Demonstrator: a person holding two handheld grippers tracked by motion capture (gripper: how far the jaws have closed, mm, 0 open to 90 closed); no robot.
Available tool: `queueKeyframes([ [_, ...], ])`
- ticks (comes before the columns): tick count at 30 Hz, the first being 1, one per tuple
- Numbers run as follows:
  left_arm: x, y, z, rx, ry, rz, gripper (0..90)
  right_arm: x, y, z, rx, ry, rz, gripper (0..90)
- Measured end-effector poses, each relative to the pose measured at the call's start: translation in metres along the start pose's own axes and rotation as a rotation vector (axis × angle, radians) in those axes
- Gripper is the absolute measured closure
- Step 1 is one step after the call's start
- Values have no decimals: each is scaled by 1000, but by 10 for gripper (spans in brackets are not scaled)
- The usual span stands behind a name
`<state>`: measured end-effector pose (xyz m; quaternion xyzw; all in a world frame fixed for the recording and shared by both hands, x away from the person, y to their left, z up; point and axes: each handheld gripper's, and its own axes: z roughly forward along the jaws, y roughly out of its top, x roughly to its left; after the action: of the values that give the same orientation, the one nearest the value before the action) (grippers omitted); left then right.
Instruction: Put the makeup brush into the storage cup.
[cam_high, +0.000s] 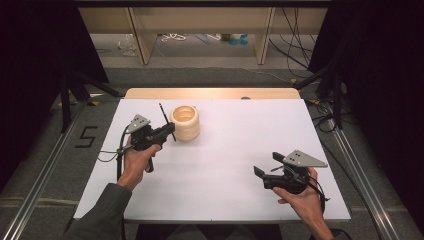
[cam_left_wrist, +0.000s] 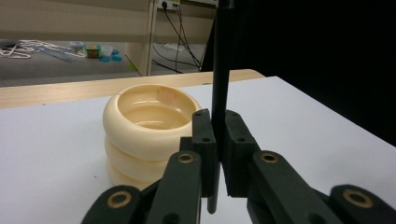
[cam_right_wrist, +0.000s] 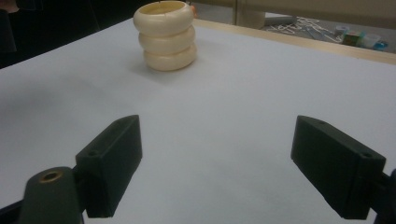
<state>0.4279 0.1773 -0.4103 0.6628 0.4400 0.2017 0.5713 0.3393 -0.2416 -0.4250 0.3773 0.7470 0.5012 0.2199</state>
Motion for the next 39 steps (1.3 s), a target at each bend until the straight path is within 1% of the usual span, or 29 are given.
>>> queueKeyframes([
  [2,2,1,2,-2,6,-6,848,0,0,-1,5,-5,7,176],
  [3,3,1,3,0,7,-5,848,0,1,-2,18,-6,5,176],
  [4,4,2,4,1,11,-2,848,0,1,-2,19,-8,5,176],
  [5,6,4,5,1,17,-2,848,0,0,0,4,-4,6,177],
  [6,6,5,6,-6,18,-5,848,0,0,0,1,-3,-1,177],
  [7,7,7,6,-10,25,-1,848,0,0,0,11,-4,0,178],
  [8,8,9,6,-12,29,1,848,0,0,0,8,-2,2,180],
  [9,8,11,5,-14,31,7,848,1,0,-1,18,2,16,181],
  [10,8,13,5,-16,32,6,848,0,0,-1,20,0,17,183],
  [11,8,14,6,-18,32,8,848,1,0,-1,34,2,31,182],
  [12,8,15,6,-18,35,12,848,1,-1,0,26,7,37,182],
  [16,10,19,10,-14,43,18,848,2,-1,0,32,6,38,184],
  [17,10,21,10,-11,47,20,848,1,-1,-1,42,2,29,185],
  [18,11,21,12,-12,48,19,848,1,-1,-1,41,-3,23,186],
  [19,12,22,13,-10,53,19,848,1,-1,-1,43,-1,27,185],
  [20,13,22,15,-8,53,21,848,1,-2,1,12,-5,15,186],
  [23,15,25,18,-2,59,22,848,1,-2,2,24,6,31,185],
  [24,15,27,19,-5,61,25,848,1,-3,2,21,4,24,185],
  [25,15,29,20,-4,61,31,848,2,-3,2,30,13,38,186],
  [26,15,30,21,-12,59,29,848,2,-3,2,30,13,37,185],
  [28,15,33,23,-8,58,32,848,2,-3,2,29,13,38,186],
  [31,15,38,27,-7,64,46,848,1,-3,2,29,13,38,186],
  [33,16,40,29,-12,69,40,848,1,-3,2,26,12,38,186],
  [34,17,41,30,-15,64,36,849,1,-2,1,29,9,41,186],
  [35,17,41,32,-14,66,26,848,1,-2,1,31,12,43,185],
  [36,18,41,33,-12,67,27,848,1,-2,1,26,14,43,185],
  [37,19,41,35,-8,67,36,848,0,-2,0,43,4,35,185],
  [38,20,41,36,-3,74,44,849,0,-2,0,36,-1,25,184],
  [39,20,41,38,-11,74,34,848,0,-2,0,37,0,27,185],
])
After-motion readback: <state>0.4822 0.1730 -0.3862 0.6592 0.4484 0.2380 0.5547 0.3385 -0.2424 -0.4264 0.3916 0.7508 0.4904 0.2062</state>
